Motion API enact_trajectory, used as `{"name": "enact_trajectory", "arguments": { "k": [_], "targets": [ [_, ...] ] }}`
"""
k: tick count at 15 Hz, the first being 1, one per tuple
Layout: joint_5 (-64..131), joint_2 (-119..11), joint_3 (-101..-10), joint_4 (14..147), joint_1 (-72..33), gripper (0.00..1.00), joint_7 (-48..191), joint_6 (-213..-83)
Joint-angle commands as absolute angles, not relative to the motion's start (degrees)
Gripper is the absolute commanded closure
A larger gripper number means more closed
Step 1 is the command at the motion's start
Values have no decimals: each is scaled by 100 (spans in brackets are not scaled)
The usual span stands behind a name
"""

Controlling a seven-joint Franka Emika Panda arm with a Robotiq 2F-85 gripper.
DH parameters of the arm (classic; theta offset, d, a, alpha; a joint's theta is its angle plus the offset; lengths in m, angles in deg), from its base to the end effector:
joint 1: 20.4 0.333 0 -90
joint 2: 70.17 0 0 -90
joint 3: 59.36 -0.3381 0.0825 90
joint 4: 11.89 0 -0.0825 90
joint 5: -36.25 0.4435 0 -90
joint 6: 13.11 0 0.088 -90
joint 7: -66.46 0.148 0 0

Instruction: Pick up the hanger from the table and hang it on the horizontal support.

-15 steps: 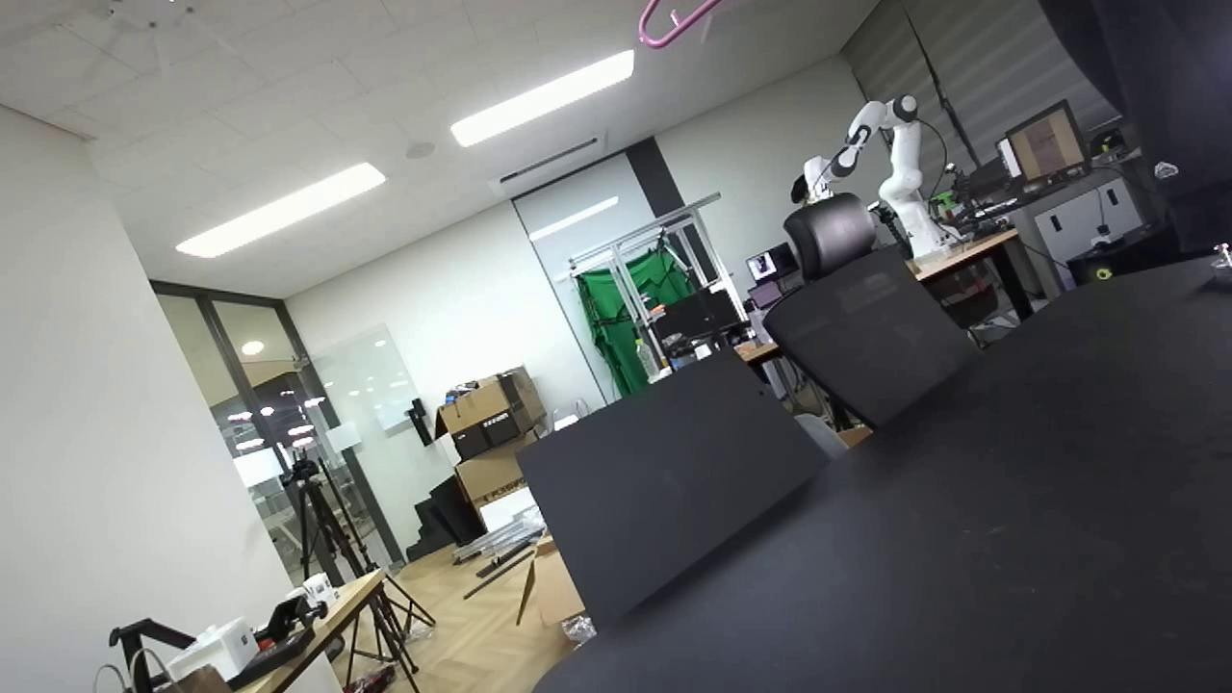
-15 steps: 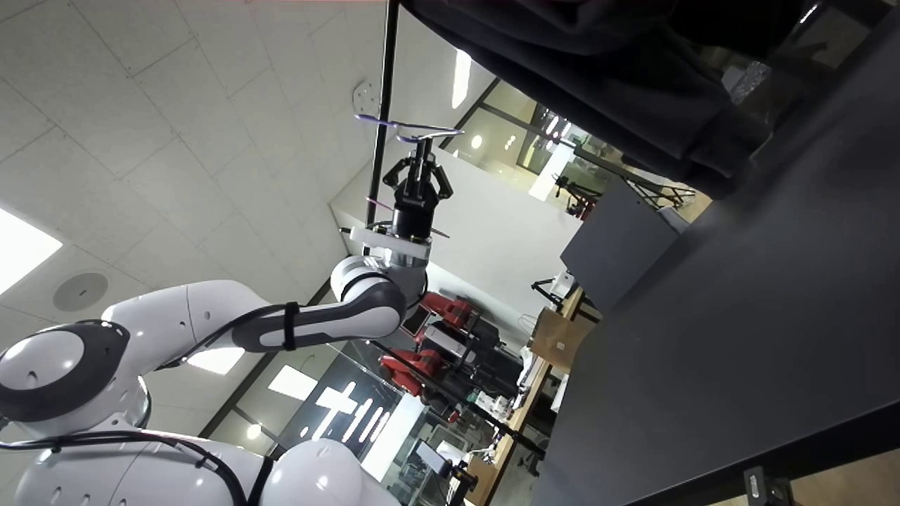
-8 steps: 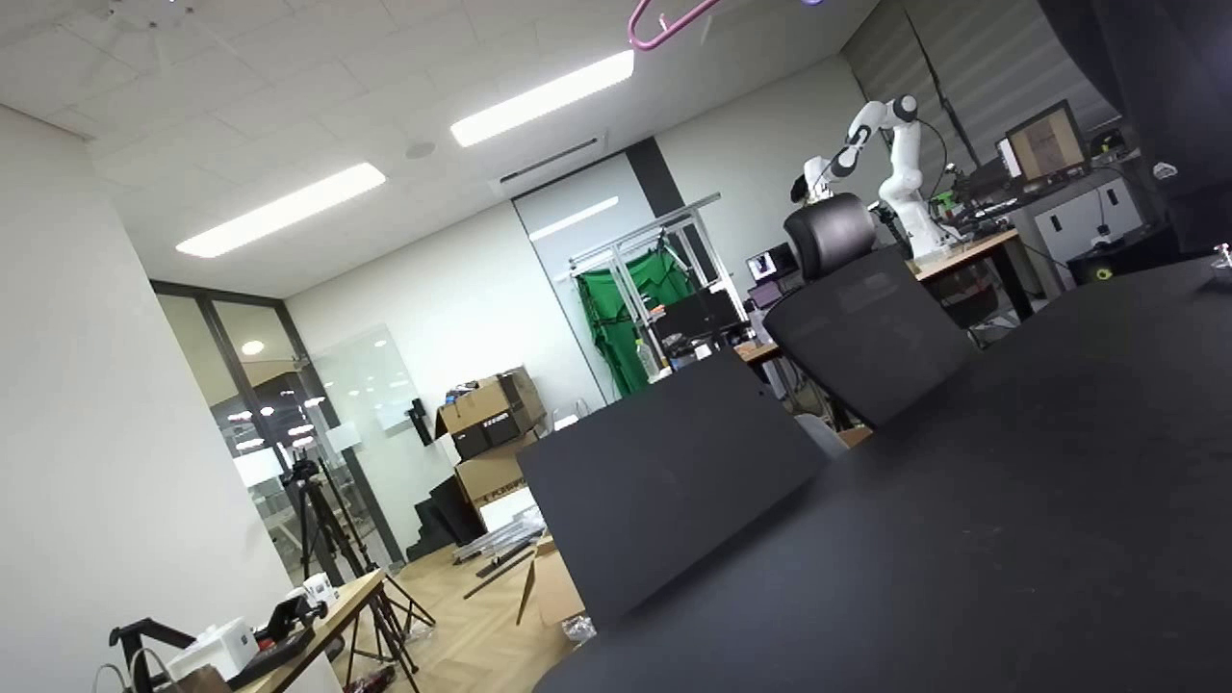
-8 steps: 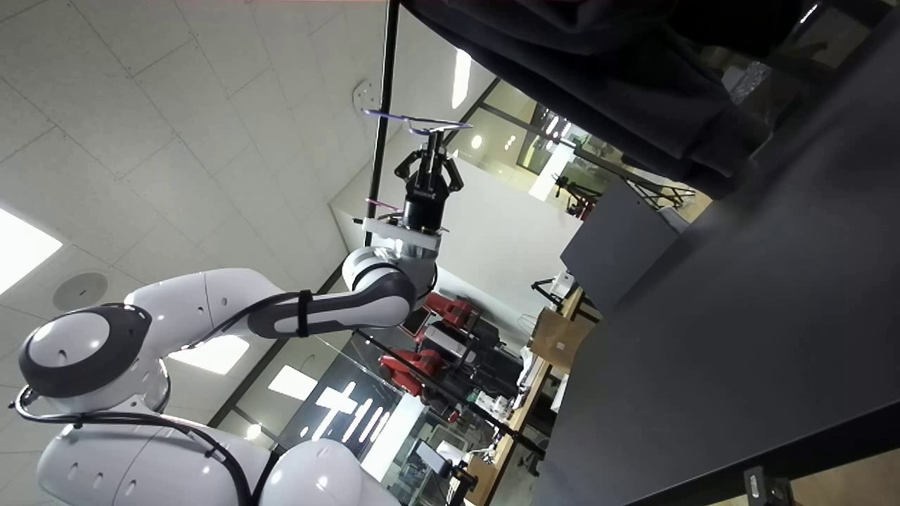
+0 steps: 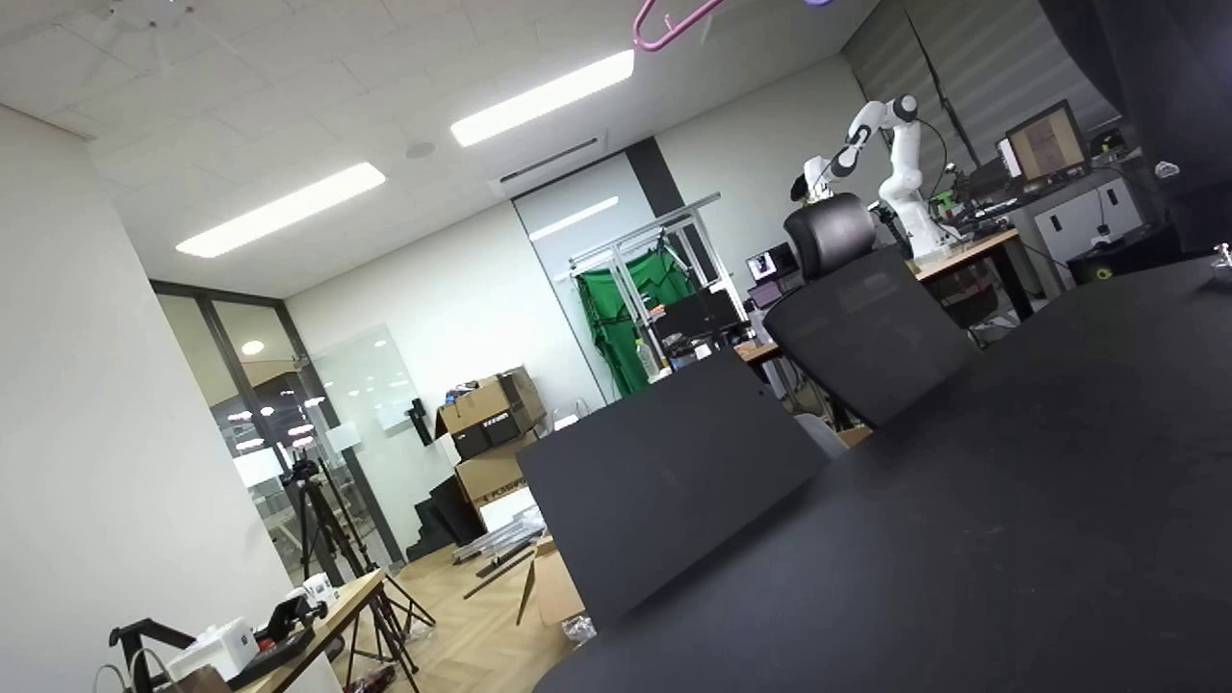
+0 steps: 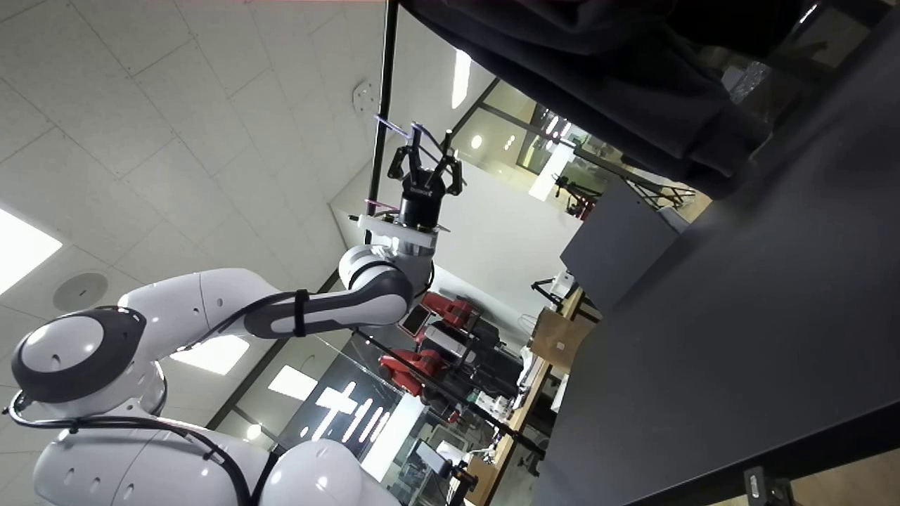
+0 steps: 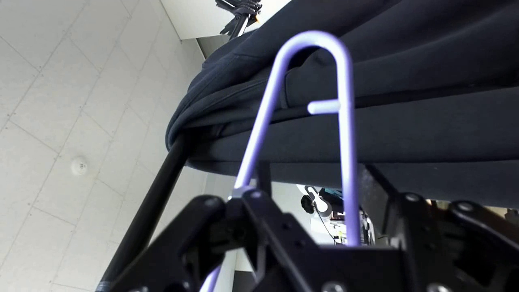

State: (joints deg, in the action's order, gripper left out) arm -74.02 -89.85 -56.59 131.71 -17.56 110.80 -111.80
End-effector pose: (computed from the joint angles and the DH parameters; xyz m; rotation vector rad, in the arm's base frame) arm 0.4949 -0.1251 0.4751 1.3882 0.1434 0.3820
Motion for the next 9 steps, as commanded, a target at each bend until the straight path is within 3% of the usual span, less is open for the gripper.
{"name": "enact_trajectory", "arguments": {
  "k": [1,3,9],
  "targets": [
    [-7358,-9570,-5625,13532,-1718,13,10911,-11467],
    [-7357,-9781,-5586,13695,-1694,1,10874,-11674],
    [-7110,-10184,-5497,13989,-1526,0,10505,-12620]
  ]
}}
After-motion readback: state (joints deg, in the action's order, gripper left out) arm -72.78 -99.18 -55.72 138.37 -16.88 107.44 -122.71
